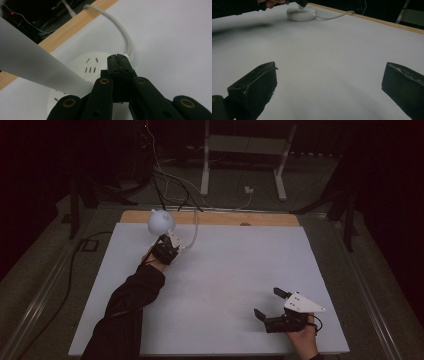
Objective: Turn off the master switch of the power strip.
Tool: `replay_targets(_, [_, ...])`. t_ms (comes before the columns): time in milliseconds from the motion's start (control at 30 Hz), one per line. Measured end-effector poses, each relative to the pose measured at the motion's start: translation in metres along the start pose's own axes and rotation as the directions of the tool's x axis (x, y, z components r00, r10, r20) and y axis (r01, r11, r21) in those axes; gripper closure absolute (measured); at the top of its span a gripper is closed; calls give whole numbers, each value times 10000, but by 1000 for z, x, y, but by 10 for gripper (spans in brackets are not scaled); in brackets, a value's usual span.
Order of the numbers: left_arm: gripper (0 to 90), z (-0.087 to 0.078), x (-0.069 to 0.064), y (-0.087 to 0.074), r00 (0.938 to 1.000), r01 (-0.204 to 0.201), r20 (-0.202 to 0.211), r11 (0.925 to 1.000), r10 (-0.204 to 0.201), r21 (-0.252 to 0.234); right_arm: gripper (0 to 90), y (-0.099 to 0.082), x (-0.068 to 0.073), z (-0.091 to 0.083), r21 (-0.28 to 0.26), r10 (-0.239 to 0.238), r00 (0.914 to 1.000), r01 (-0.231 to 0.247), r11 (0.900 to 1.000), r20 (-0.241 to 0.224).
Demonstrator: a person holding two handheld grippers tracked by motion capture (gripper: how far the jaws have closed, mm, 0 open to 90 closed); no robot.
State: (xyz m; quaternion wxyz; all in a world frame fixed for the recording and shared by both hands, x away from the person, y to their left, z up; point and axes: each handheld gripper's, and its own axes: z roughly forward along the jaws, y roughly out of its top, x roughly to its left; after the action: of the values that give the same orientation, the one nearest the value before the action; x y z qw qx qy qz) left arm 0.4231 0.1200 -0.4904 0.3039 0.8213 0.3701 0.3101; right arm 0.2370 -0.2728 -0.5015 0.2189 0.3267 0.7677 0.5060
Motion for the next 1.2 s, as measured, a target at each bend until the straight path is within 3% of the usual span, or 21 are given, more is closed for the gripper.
replay_targets(200, [877, -8, 0, 2, 9977, 488, 463, 9988, -487, -14, 0, 0, 0, -1, -23, 13, 10000, -13, 10000, 1])
replay_targets(300, [706, -11, -3, 3, 9959, 506, 757, 9987, -503, -16, 0, 1, 0, -1, -31, 10, 10000, -10, 10000, 3])
replay_targets(467, [491, -19, -5, 5, 9816, 695, 1781, 9976, -683, -3, 0, 1, 0, -1, -38, 0, 10000, 0, 10000, 33])
replay_targets(533, [463, -23, -6, 6, 9769, 785, 1995, 9969, -772, 12, 0, 1, 0, -1, -40, -3, 10000, 3, 10000, 31])
replay_targets(633, [295, -26, -6, 5, 9700, 974, 2224, 9951, -984, 154, 0, 1, 0, -1, -55, -18, 10000, 18, 10000, 42])
replay_targets(667, [295, -28, -5, 5, 9675, 1063, 2282, 9940, -1089, 239, 0, 1, 0, -1, -55, -18, 10000, 18, 10000, 42])
replay_targets(767, [158, -31, -1, 3, 9526, 1358, 2698, 9901, -1405, 362, 0, 1, 0, -1, -40, -13, 10000, 14, 10000, 46])
replay_targets(900, [11, -36, 3, 1, 9249, 1562, 3437, 9866, -1627, 469, 0, 1, 0, -1, -16, -26, 10000, 26, 10000, 42])
replay_targets(1000, [3, -41, 3, 0, 9085, 1357, 3908, 9890, -1478, 586, 0, 1, 0, -1, -12, -24, 10000, 24, 10000, 49])
replay_targets(1133, [3, -49, 5, 0, 8918, 1382, 4293, 9895, -1427, 417, 0, 1, 0, -1, -17, -29, 10000, 29, 10000, 51])
replay_targets(1167, [3, -51, 5, -1, 8887, 1371, 4366, 9898, -1401, 384, 0, 1, 0, -1, -32, -23, 10000, 23, 10000, 58])
replay_targets(1200, [3, -53, 6, -2, 8896, 1326, 4364, 9905, -1350, 362, 0, 1, 0, -1, -32, -23, 10000, 23, 10000, 58])
